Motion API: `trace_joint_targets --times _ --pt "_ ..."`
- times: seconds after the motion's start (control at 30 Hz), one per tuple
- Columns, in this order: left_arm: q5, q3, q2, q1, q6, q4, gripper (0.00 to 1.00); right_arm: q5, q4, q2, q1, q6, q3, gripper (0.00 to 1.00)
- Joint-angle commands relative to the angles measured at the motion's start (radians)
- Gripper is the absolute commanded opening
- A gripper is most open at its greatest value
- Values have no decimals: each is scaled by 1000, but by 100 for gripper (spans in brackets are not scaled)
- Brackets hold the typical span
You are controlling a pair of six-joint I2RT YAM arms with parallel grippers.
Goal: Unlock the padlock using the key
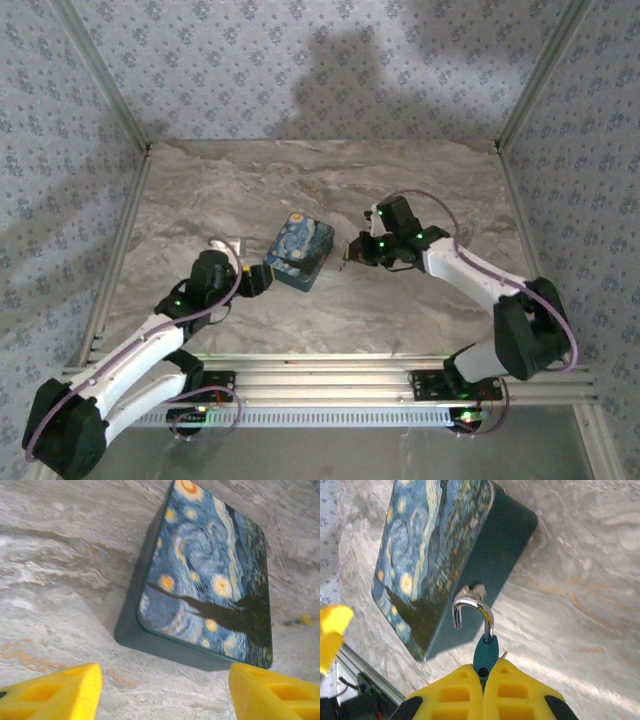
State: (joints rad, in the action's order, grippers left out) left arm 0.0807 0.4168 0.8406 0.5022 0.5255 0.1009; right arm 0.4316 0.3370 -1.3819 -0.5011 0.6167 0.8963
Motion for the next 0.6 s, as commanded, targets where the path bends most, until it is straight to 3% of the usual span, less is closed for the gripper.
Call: trace_joint_targets --times 0.0,0.2,0.57 --pt "-4 69 20 -34 -2 123 70 29 140 71 24 -85 -53 0" --pt "34 91 55 -56 8 113 70 142 98 71 40 -128 -114 0" --pt "102 84 67 -56 50 149 70 185 26 -195 -8 -144 -64 0"
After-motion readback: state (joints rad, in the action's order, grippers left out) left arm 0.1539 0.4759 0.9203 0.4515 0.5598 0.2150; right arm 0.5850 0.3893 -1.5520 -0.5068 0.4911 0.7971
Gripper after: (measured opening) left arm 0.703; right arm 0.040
